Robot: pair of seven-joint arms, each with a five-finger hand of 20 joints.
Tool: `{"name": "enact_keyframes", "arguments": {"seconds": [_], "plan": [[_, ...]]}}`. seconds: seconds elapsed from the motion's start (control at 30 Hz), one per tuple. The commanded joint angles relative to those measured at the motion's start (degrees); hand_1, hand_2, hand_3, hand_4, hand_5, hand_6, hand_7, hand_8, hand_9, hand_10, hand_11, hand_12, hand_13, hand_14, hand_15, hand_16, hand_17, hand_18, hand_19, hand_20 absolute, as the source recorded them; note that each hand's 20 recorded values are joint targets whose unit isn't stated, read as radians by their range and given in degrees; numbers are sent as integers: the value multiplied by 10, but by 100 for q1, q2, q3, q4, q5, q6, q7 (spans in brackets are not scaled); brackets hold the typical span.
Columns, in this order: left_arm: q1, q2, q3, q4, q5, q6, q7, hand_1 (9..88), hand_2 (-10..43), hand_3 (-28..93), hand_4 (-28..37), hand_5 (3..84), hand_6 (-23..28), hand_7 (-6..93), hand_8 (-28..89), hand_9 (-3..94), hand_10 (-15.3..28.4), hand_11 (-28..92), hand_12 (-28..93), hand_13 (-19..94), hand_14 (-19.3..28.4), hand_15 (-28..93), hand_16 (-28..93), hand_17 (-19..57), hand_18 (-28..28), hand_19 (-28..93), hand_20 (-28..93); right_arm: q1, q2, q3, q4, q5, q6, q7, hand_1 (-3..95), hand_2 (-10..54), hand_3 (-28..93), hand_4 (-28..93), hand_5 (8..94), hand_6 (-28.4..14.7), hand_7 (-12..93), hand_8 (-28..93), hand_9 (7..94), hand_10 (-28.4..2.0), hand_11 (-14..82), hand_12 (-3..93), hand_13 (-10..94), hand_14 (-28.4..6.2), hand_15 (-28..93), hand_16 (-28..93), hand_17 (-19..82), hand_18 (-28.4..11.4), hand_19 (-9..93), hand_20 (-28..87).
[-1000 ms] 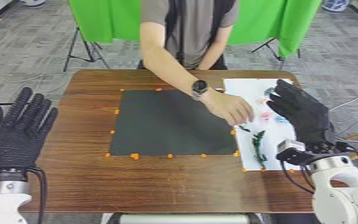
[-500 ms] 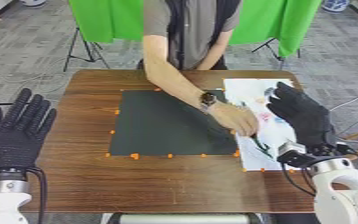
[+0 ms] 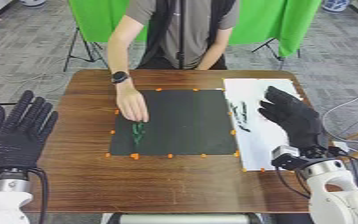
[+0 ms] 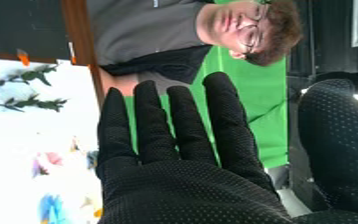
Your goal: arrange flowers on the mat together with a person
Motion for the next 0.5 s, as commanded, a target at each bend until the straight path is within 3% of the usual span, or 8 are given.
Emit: {"name": "enact_keyframes", "arguments": {"seconds": [0.03,0.2,0.23,0.3,0.4,0.43,0.47,0.5], "plan": [[86,108,3,-23,-82,223,-219,208,160,728,-283,399,71,91,-87,290,117,114,48,167,86,145,-80,-50,83,236,85,63,56,-31,60,-55,-130,38,148,119,790,-197,405,-34,120,-91,359,-140,31,132,300,-137,73,206,70,-166,328,112],[152,102,-83,-94,-94,291,-208,211,154,730,-283,404,73,91,-86,291,118,119,47,167,86,152,-81,-53,84,245,85,299,51,-208,111,101,-200,17,148,119,789,-197,405,-35,119,-91,360,-140,31,132,300,-137,73,206,70,-166,331,110],[181,84,-109,-149,-150,469,-218,212,154,730,-283,406,74,92,-85,292,119,119,47,168,87,154,-81,-54,85,247,85,329,51,-223,105,38,-205,-3,148,120,788,-198,405,-35,119,-91,360,-140,31,132,300,-137,73,206,70,-166,331,109],[183,68,-117,-103,-181,426,-160,214,152,730,-283,412,76,92,-85,297,121,123,48,171,90,159,-82,-55,86,253,85,376,64,-271,104,67,-209,-54,148,120,788,-198,405,-35,119,-91,360,-140,31,132,300,-137,73,206,70,-166,331,108],[274,33,-158,-132,-234,427,-175,216,152,730,-283,416,77,93,-85,301,124,126,48,172,92,167,-84,-57,87,259,85,342,82,-233,69,40,-239,-48,148,121,788,-197,405,-35,119,-91,359,-140,31,132,299,-138,73,206,70,-166,332,107],[308,24,-172,-163,-266,511,-181,216,151,731,-283,417,77,92,-85,302,124,127,48,173,94,168,-84,-58,88,262,85,324,66,-214,64,30,-245,-26,148,121,788,-197,405,-35,119,-91,359,-140,31,132,299,-138,73,206,70,-166,332,107],[302,16,-157,-200,-301,703,-195,217,151,730,-283,417,78,93,-85,302,124,128,48,175,100,173,-83,-58,89,264,85,273,82,-207,41,72,-188,-33,147,121,789,-197,405,-35,119,-91,359,-140,31,132,299,-138,73,206,70,-166,332,107],[253,32,-135,-198,-352,759,-139,217,151,731,-283,419,79,94,-84,305,127,130,49,177,104,178,-81,-59,90,267,85,243,22,-184,18,64,-182,-33,147,121,789,-197,405,-35,118,-91,359,-140,31,132,299,-138,73,206,70,-166,332,106]]}}
